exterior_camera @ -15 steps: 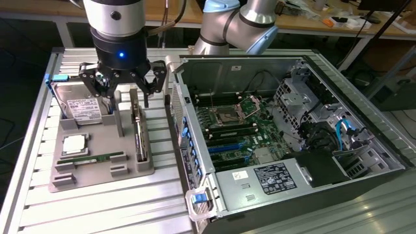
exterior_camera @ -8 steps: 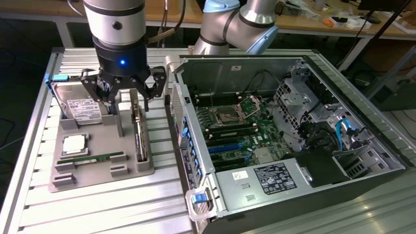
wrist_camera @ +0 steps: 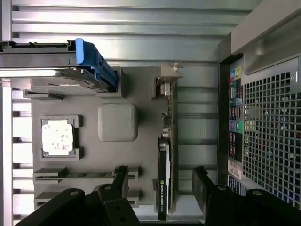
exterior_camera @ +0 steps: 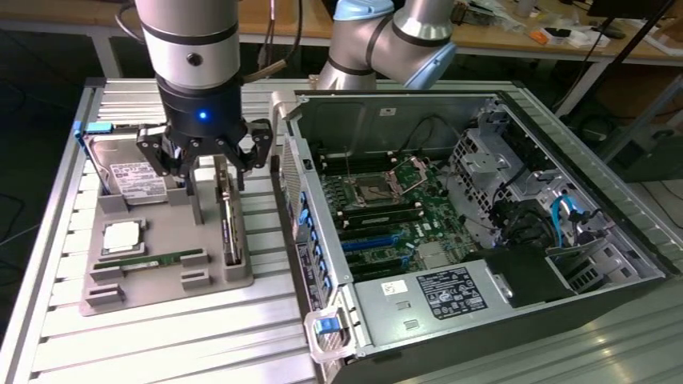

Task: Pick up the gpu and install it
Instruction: 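Pick up the gpu and move the gpu toward the slot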

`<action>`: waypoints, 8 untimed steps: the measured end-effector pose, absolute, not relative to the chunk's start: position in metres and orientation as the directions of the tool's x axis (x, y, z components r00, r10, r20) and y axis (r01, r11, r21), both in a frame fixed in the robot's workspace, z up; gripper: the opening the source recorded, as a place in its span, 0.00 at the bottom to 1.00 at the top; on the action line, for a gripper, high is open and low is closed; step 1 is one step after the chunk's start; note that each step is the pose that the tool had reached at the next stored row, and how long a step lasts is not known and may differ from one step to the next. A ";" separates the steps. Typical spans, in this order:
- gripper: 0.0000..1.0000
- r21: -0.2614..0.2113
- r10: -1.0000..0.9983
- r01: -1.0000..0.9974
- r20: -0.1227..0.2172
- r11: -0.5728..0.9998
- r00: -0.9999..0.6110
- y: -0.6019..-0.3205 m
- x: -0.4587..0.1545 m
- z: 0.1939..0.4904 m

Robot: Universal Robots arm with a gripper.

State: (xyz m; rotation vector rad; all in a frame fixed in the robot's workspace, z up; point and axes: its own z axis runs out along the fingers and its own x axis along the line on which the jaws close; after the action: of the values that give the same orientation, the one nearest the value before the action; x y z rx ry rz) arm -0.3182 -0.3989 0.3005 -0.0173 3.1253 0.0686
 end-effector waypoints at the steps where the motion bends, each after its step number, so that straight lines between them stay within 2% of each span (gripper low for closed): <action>1: 0.66 0.044 -0.011 -0.011 -0.016 0.999 -1.000 -0.399 -0.318 0.299; 8: 0.66 0.044 -0.011 -0.011 -0.016 0.999 -1.000 -0.399 -0.318 0.286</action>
State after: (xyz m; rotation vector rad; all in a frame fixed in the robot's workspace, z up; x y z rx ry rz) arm -0.3182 -0.3989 0.2860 -0.0173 3.1253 0.0685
